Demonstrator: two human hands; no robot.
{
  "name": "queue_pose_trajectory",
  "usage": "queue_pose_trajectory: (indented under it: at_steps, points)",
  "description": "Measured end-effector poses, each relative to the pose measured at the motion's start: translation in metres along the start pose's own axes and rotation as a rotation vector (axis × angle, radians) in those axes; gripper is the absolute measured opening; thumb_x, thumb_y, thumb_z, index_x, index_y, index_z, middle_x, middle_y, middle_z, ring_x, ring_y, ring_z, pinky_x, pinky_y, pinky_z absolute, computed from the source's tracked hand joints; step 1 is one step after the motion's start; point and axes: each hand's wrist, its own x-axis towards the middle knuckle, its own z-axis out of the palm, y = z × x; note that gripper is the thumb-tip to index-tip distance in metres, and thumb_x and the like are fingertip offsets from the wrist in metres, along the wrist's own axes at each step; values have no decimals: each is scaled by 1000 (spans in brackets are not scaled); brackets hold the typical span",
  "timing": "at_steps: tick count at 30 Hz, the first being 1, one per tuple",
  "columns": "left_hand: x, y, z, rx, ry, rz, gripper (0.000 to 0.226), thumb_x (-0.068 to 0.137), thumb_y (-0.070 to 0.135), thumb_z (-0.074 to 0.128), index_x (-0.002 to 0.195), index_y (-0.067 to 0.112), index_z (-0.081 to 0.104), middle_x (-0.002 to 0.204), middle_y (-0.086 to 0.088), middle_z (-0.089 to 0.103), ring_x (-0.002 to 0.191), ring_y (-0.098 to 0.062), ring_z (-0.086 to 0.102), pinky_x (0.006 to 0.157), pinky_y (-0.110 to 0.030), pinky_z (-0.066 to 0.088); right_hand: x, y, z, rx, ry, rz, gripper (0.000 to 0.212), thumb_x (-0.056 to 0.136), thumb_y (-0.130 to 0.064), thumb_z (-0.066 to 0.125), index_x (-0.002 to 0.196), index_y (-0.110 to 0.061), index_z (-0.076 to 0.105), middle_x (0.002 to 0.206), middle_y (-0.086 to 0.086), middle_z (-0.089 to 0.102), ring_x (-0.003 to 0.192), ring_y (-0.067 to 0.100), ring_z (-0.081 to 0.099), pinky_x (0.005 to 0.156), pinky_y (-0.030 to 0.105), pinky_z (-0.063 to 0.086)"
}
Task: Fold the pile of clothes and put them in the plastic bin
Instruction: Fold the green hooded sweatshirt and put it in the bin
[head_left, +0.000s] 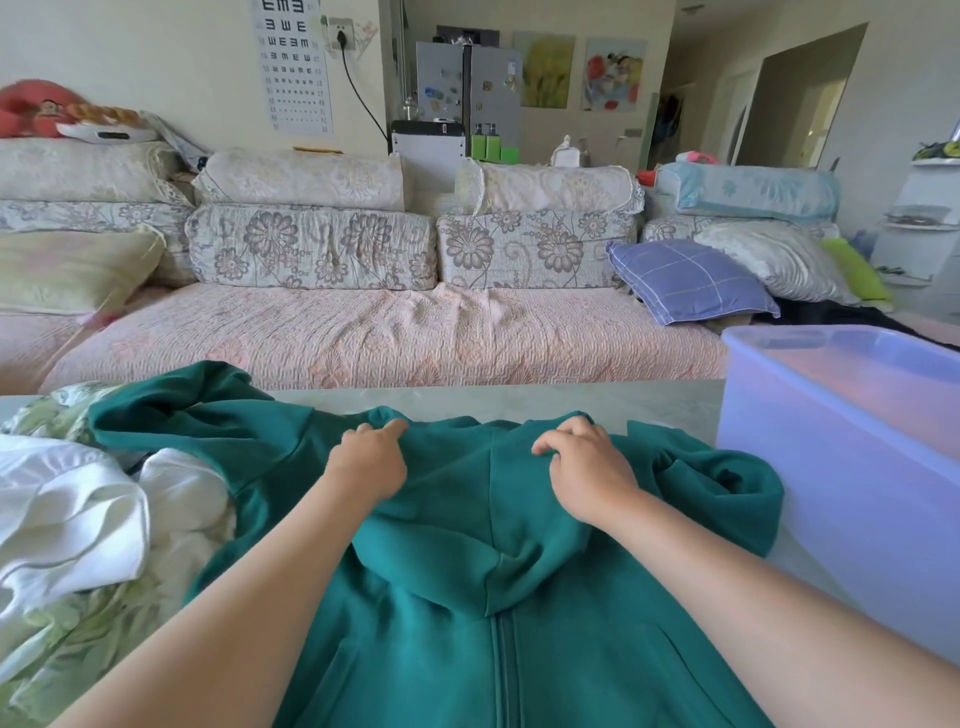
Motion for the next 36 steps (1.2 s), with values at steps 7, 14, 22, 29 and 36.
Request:
queue_pose_trajectory:
  at_steps: [7, 14, 22, 29, 36]
  points:
    - [41, 2, 3, -24, -52, 92, 64, 91, 5, 38, 144, 40, 43, 143, -5, 49, 128, -25, 49, 104, -38, 44, 57, 3, 5, -409, -211, 174, 66, 96, -20, 48, 152, -40, 21, 141, 10, 35, 121, 30, 46, 81, 36, 44]
    - [60, 3, -15, -194, 466, -107, 48, 90, -8, 40, 125, 15, 63, 125, -12, 49, 107, -34, 56, 74, -41, 48, 93, 5, 15, -78, 123, 174, 23, 94, -6, 52, 112, -10, 64, 113, 10, 65, 103, 31, 61, 77, 31, 43]
    - [44, 33, -7, 5, 41, 240, 44, 100, 40, 34, 142, 34, 44, 151, -7, 35, 134, -31, 35, 109, -51, 33, 78, -31, 12, -385, -86, 297, 40, 94, -34, 44, 128, -16, 57, 133, 10, 49, 119, 30, 49, 99, 42, 35]
    - [3, 18, 19, 357, -334, 266, 60, 103, 41, 26, 154, 43, -7, 162, -4, -21, 148, -35, -17, 116, -63, 0, 24, -2, 29, -266, -408, -109, 69, 98, -67, 18, 159, -36, 5, 168, 4, -1, 154, 19, 2, 124, 41, 5]
    - [-16, 27, 10, 293, -234, 215, 63, 102, 50, 26, 157, 24, 8, 165, -1, -4, 151, -30, 0, 118, -58, 10, 14, -25, 22, -334, -294, -66, 71, 99, -64, 21, 159, -26, 13, 167, 10, 6, 154, 27, 1, 123, 51, 1]
